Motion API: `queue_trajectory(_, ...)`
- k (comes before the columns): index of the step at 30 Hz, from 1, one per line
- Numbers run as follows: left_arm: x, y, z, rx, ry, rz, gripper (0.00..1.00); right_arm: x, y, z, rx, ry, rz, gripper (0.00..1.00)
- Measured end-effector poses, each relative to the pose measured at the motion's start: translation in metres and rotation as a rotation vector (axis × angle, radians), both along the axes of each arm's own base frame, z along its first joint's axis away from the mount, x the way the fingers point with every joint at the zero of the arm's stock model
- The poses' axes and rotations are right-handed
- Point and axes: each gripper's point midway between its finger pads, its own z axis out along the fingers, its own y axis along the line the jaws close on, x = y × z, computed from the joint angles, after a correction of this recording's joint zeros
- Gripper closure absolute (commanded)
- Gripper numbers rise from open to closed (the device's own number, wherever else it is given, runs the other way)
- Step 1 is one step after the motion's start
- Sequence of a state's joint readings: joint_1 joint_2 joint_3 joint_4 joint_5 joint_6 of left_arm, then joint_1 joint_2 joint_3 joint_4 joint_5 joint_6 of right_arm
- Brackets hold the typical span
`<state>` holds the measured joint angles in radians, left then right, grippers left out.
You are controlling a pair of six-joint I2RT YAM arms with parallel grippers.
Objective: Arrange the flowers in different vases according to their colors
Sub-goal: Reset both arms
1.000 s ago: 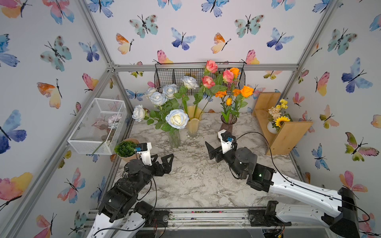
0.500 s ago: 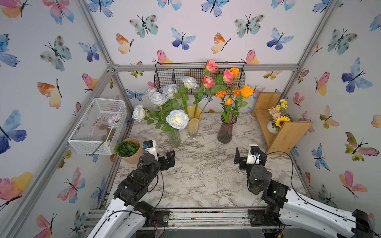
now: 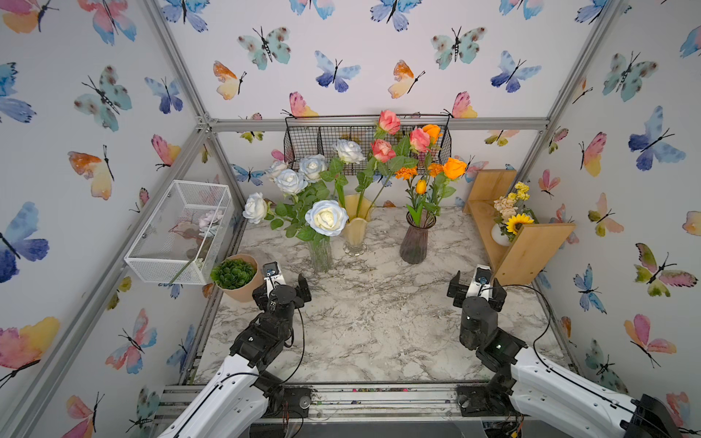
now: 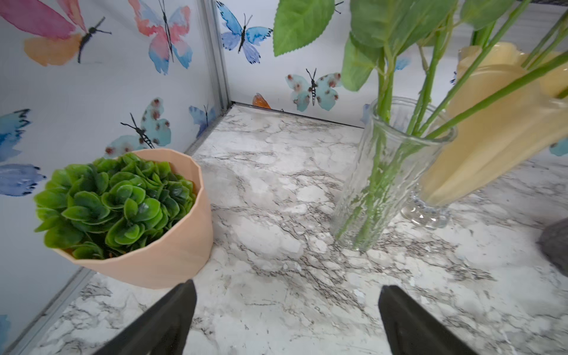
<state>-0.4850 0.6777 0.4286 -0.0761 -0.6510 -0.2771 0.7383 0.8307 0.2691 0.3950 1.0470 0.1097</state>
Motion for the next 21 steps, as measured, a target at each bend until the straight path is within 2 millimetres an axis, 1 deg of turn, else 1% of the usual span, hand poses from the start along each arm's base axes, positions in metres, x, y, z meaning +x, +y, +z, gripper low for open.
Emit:
queue_trajectory(1,0.002,0.003,-0.002,0.007,-0.012,0.014,0.01,0.000,-0.002,-0.005,-0.016,0.006,-0.003,0.01)
queue_trajectory(3,0.009,0.016,-0.005,0.012,-0.039,0.061,0.01,0.000,-0.006,-0.014,-0.040,0.010,-0.012,0.01)
queue_trajectory(6,0.019,0.034,-0.011,0.011,-0.059,0.114,0.01,0.003,-0.014,-0.022,-0.049,0.009,-0.028,0.01)
queue_trajectory(7,0.022,0.037,-0.012,0.017,-0.061,0.119,0.01,0.005,-0.016,-0.023,-0.047,0.006,-0.033,0.01)
queue_trajectory(9,0.030,0.041,-0.013,0.033,-0.076,0.113,0.01,0.009,-0.020,-0.028,-0.043,0.001,-0.039,0.01)
queue_trajectory(11,0.035,0.038,-0.016,0.060,-0.087,0.085,0.01,0.012,-0.025,-0.036,-0.047,0.006,-0.048,0.01)
queue_trajectory(14,0.035,0.039,-0.029,0.103,-0.099,0.055,0.01,0.013,-0.035,-0.052,-0.055,0.025,-0.064,0.01)
queue_trajectory(16,0.031,0.043,-0.038,0.120,-0.103,0.051,0.01,0.012,-0.040,-0.059,-0.055,0.029,-0.071,0.01)
queue_trajectory(18,0.029,0.048,-0.045,0.128,-0.107,0.050,0.01,0.013,-0.044,-0.061,-0.051,0.024,-0.074,0.01)
queue_trajectory(21,0.034,0.052,-0.047,0.125,-0.123,0.043,0.01,0.018,-0.048,-0.057,-0.033,-0.002,-0.076,0.01)
